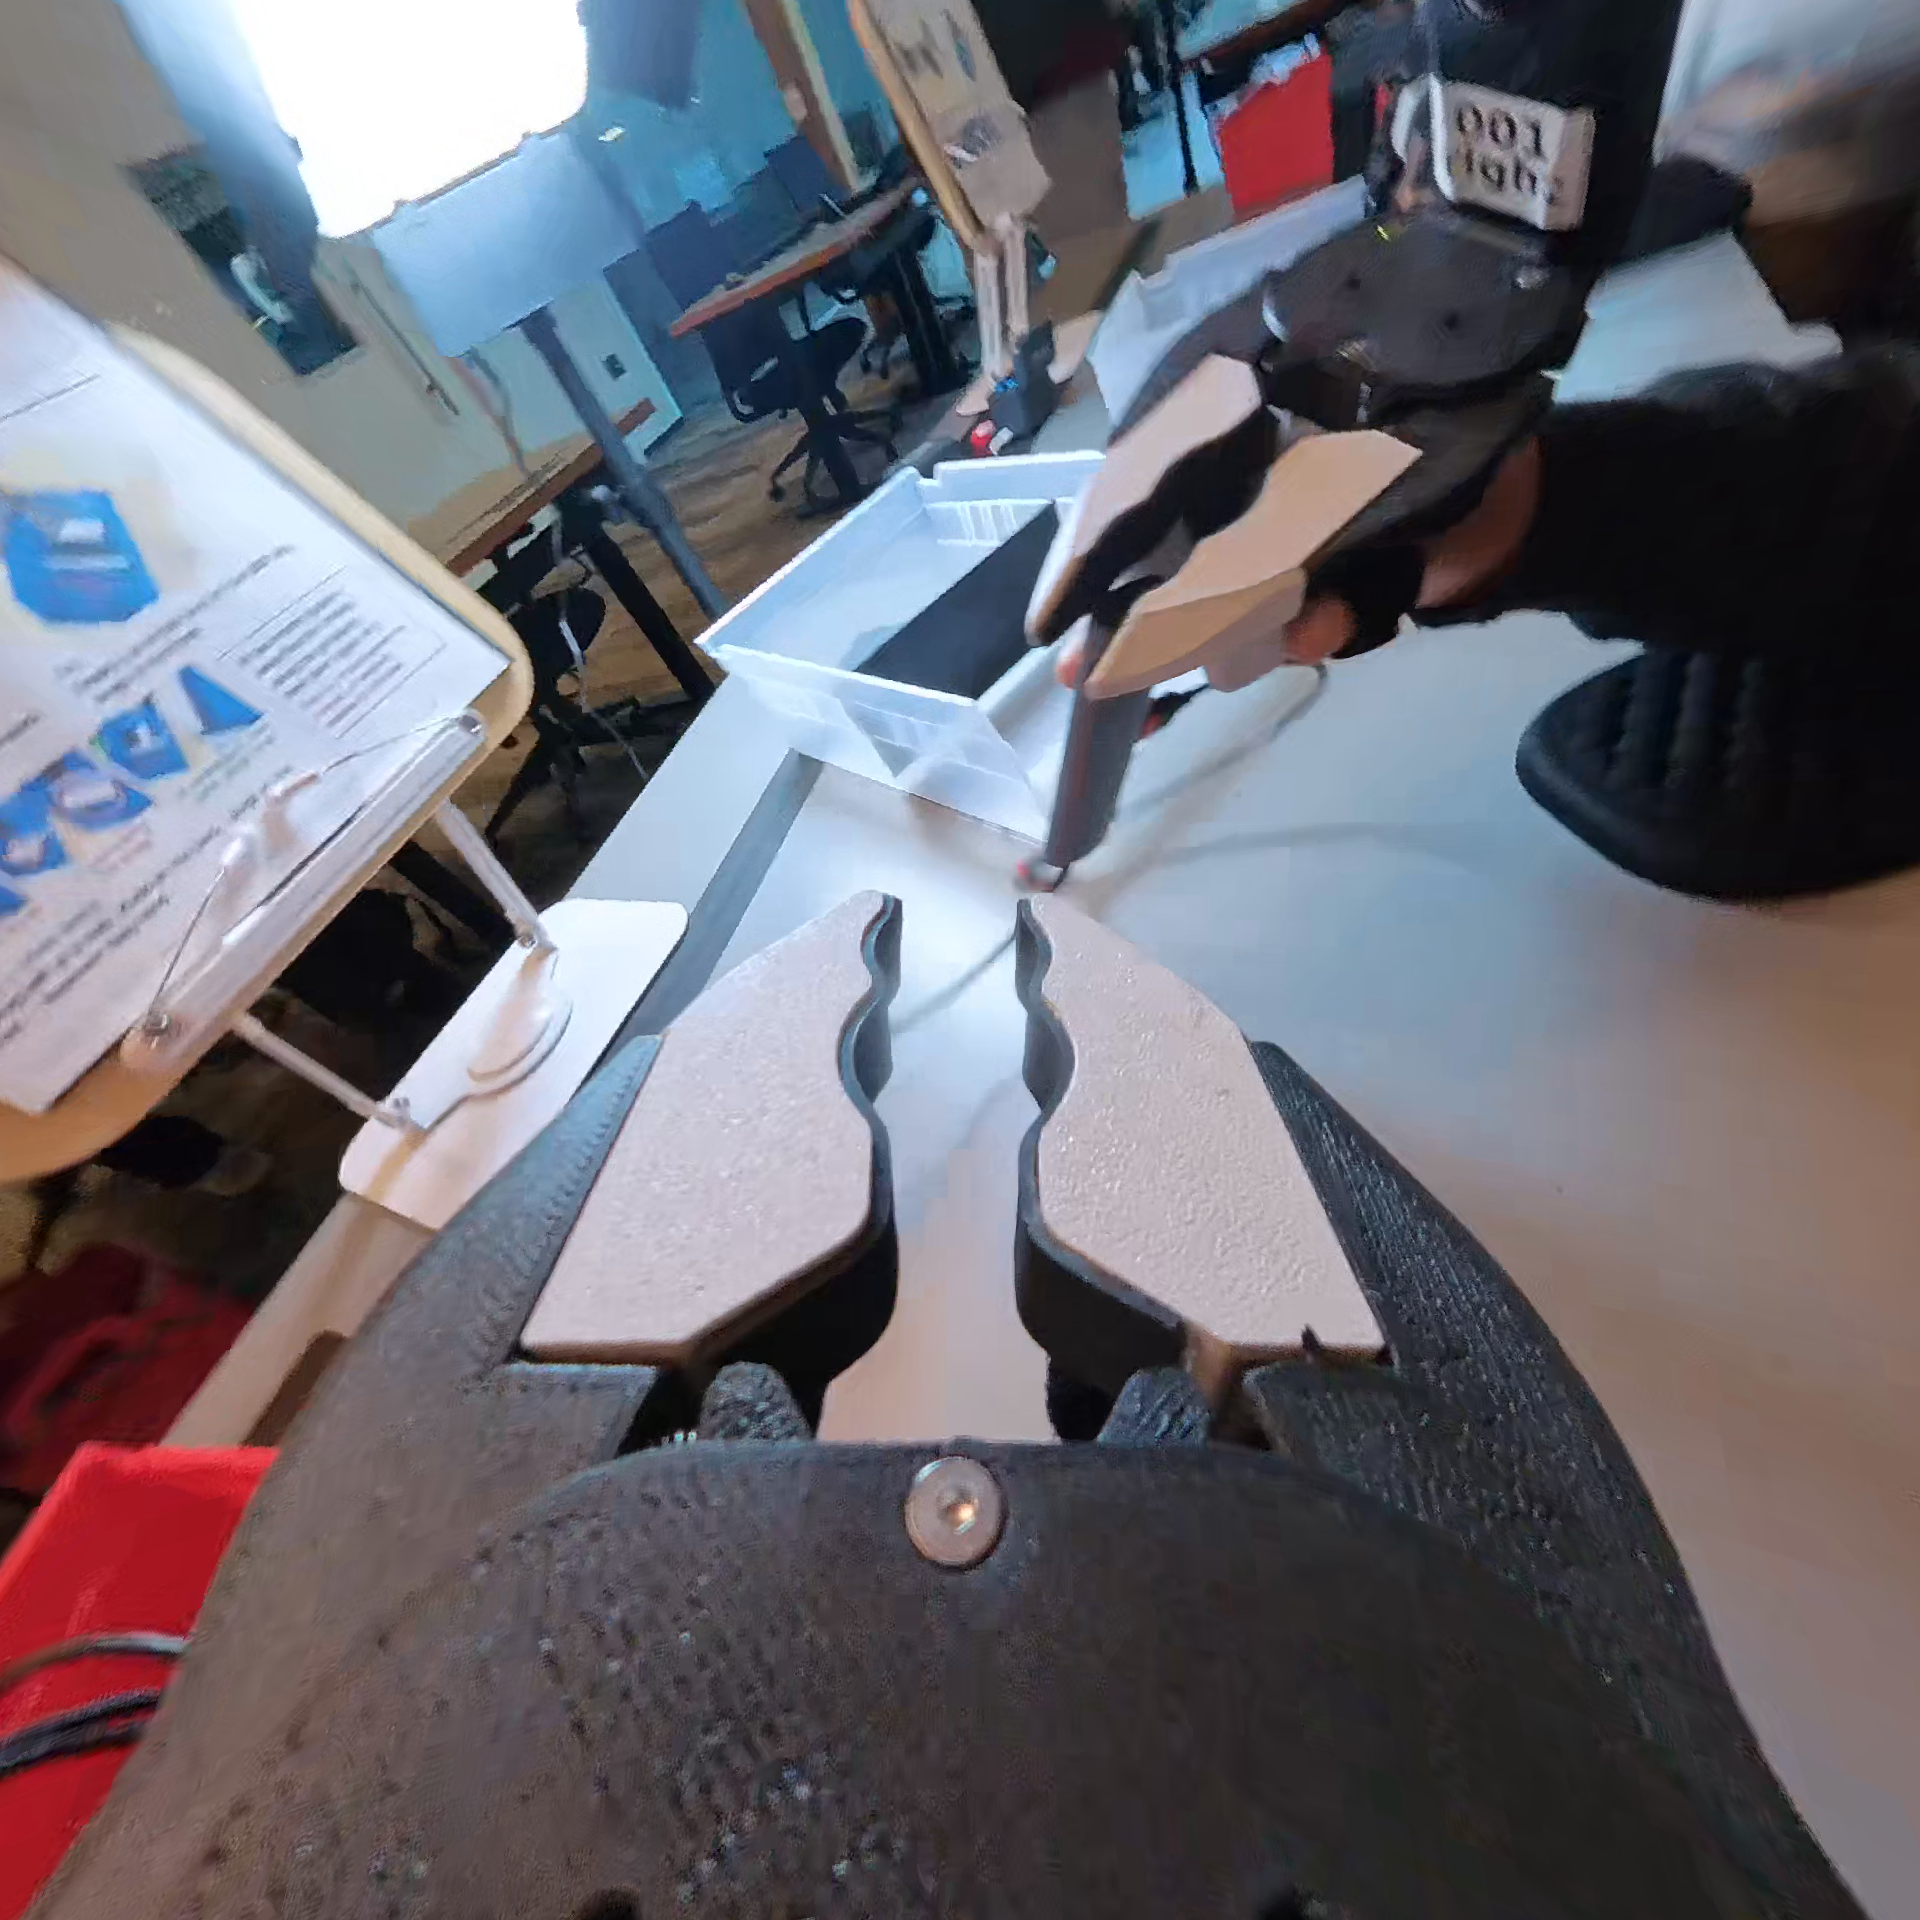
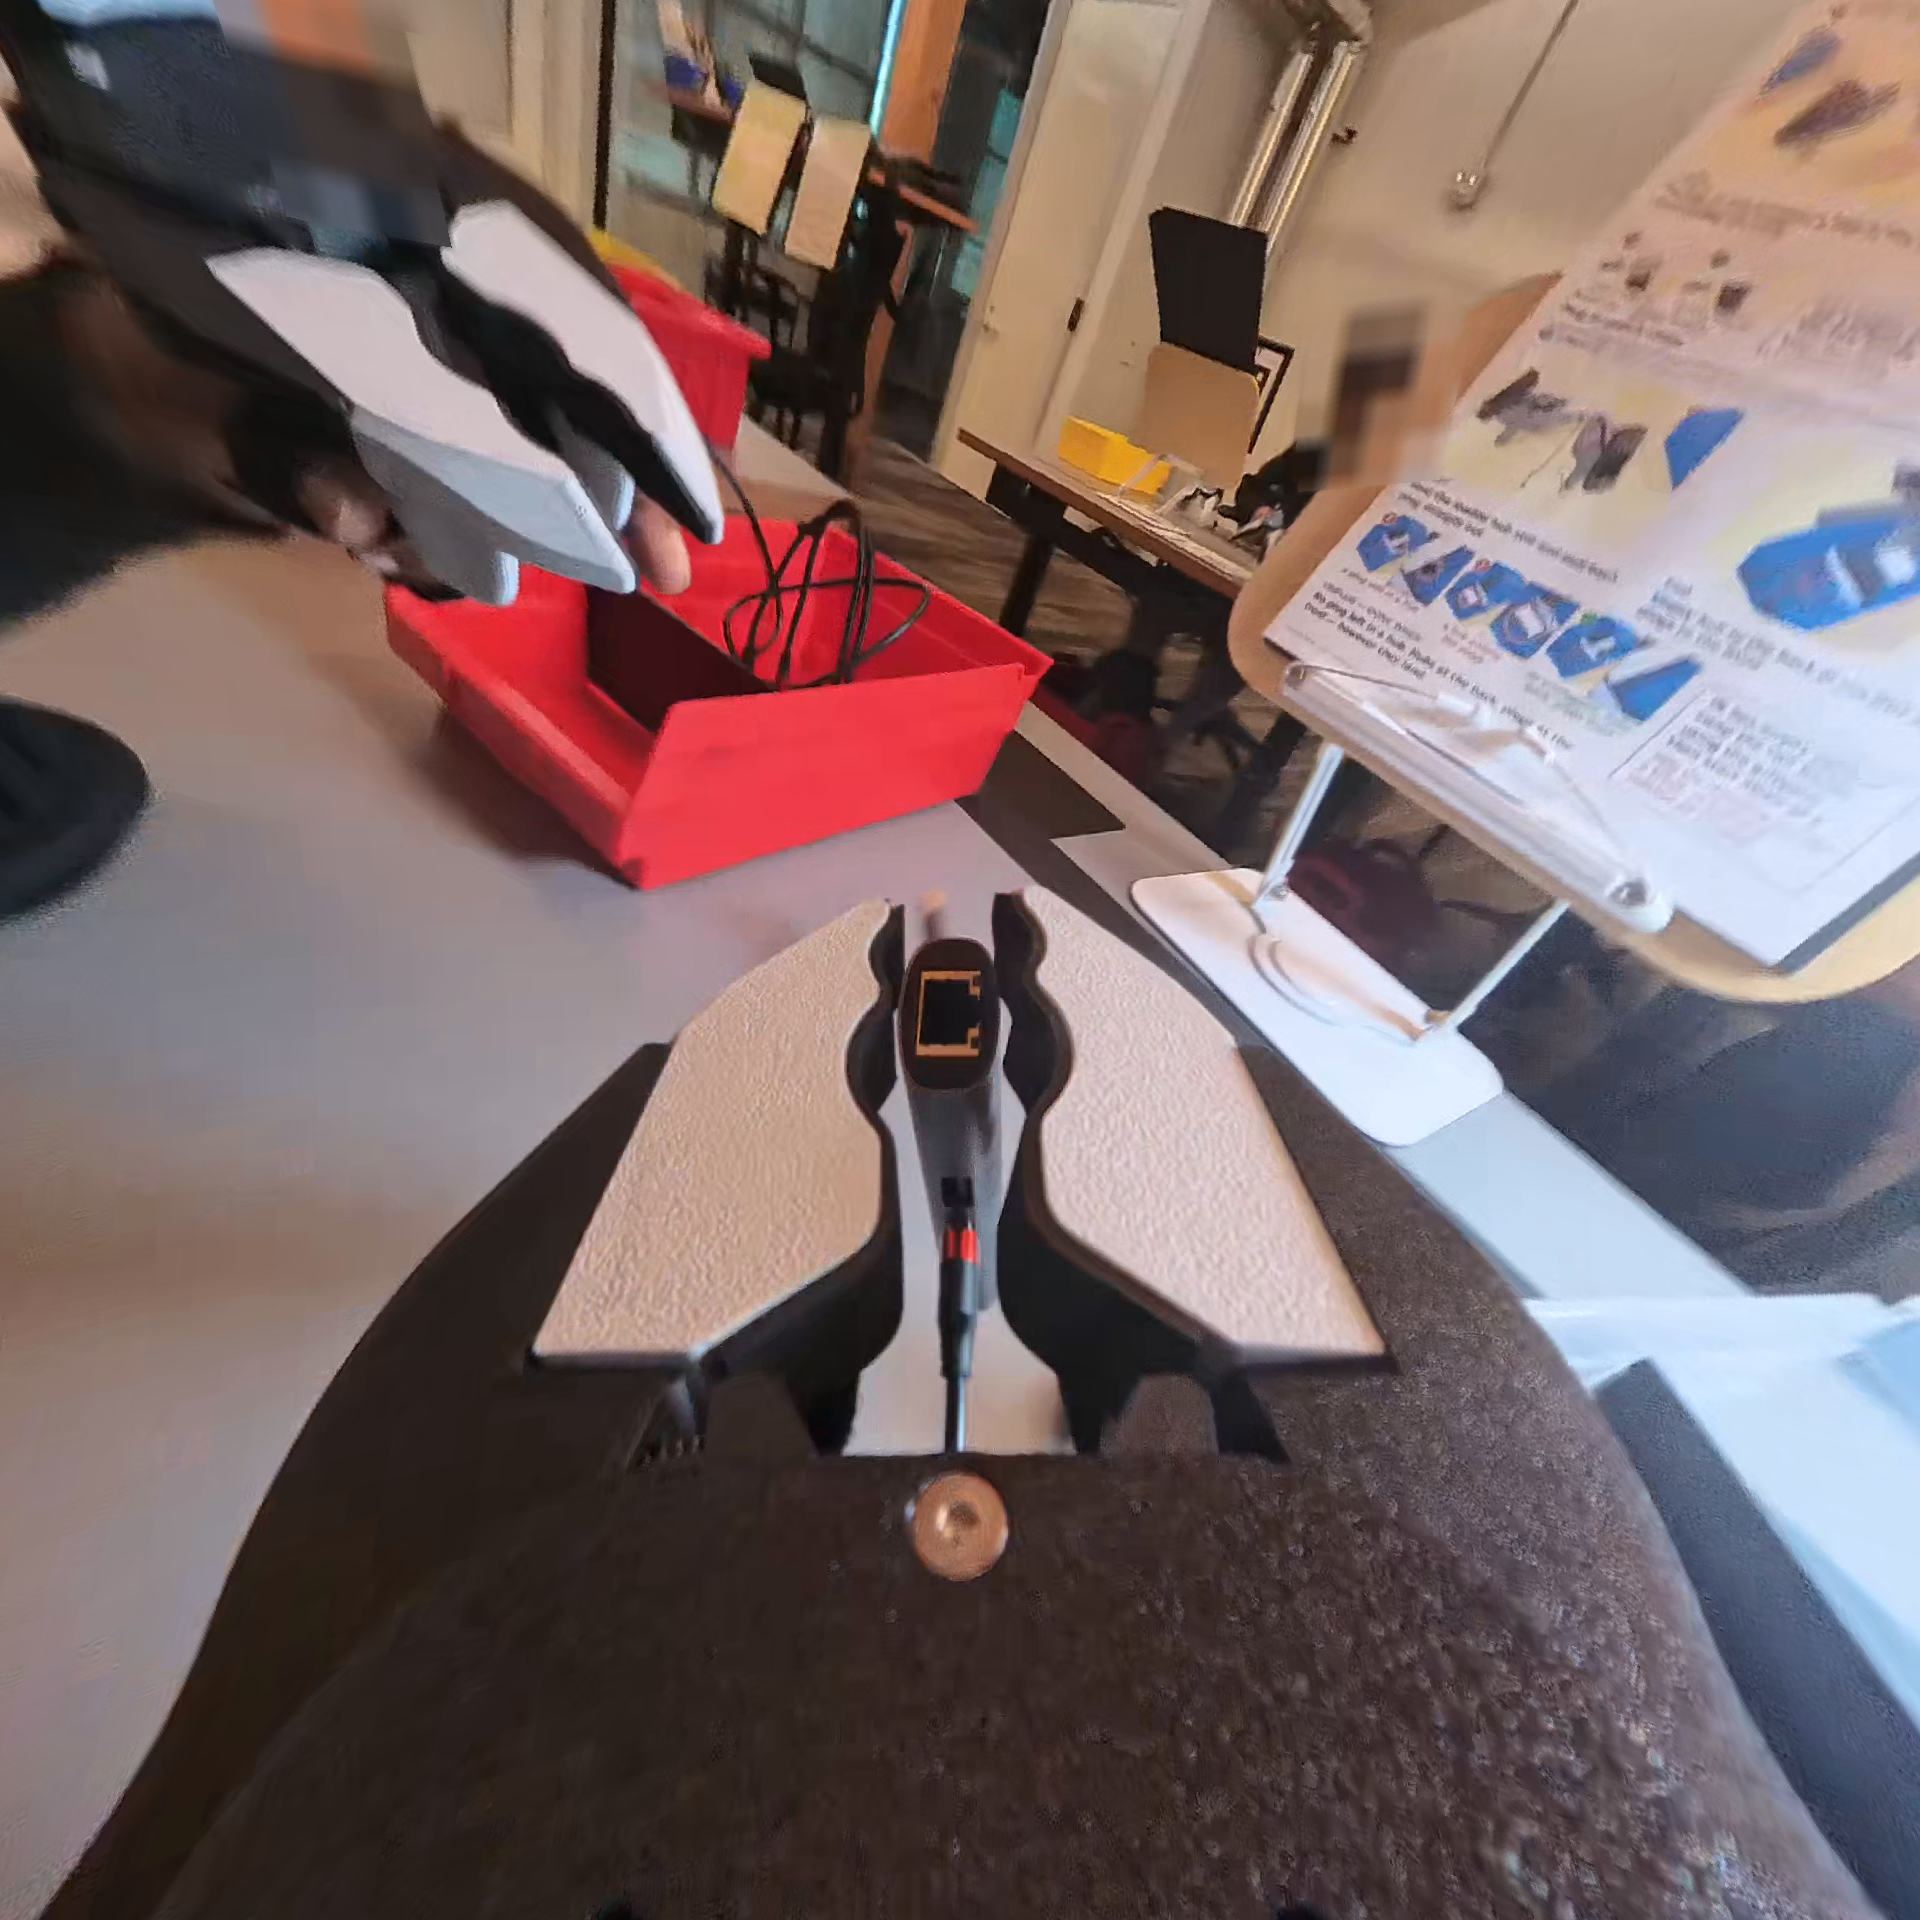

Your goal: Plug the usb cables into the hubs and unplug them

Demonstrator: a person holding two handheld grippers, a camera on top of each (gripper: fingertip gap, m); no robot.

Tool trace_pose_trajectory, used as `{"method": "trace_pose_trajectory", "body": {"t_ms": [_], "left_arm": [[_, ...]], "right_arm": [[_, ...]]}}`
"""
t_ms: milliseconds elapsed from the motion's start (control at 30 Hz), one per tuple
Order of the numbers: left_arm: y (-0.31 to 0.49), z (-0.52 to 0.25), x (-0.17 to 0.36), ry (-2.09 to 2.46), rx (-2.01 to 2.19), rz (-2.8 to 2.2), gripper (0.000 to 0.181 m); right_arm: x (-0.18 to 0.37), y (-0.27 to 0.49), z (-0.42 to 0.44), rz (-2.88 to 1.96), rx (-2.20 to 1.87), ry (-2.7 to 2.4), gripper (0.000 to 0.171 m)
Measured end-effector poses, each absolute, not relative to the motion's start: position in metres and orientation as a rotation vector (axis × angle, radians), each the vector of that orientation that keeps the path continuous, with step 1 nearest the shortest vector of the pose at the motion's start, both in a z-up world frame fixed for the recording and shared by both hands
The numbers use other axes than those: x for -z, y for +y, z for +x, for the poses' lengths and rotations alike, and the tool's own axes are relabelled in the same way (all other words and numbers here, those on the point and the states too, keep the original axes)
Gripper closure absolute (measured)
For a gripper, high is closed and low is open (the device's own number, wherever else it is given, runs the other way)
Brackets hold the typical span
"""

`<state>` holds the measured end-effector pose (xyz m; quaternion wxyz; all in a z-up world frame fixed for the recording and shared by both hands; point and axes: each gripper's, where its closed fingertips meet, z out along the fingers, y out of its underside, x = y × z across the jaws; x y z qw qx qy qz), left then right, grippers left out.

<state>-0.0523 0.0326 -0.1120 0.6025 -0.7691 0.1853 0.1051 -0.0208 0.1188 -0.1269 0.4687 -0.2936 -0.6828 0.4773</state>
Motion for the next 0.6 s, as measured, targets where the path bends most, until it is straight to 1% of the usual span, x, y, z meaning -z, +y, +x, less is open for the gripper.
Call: {"method": "trace_pose_trajectory", "body": {"t_ms": [133, 233, 300, 333, 367, 533, 600], "left_arm": [[0.056, -0.026, 0.147, 0.574, -0.303, -1.878, 0.145], [0.067, -0.01, 0.17, 0.636, -0.235, -1.9, 0.143], [0.068, 0.005, 0.18, 0.713, -0.194, -1.896, 0.148], [0.069, 0.009, 0.185, 0.737, -0.198, -1.903, 0.153], [0.069, 0.011, 0.187, 0.754, -0.219, -1.899, 0.163], [0.066, 0.006, 0.172, 0.691, -0.179, -1.879, 0.164], [0.064, -0.005, 0.169, 0.653, -0.18, -1.877, 0.164]], "right_arm": [[0.136, 0.082, -0.014, -0.513, -1.017, -1.774, 0.155], [0.14, 0.049, -0.001, -0.379, -1.077, -1.838, 0.155], [0.14, 0.034, 0.006, -0.321, -1.133, -1.857, 0.155], [0.137, 0.028, 0.01, -0.303, -1.176, -1.855, 0.155], [0.134, 0.024, 0.012, -0.298, -1.214, -1.852, 0.155], [0.115, 0.043, 0.01, -0.398, -1.269, -1.751, 0.153], [0.119, 0.056, 0.006, -0.454, -1.221, -1.78, 0.142]]}}
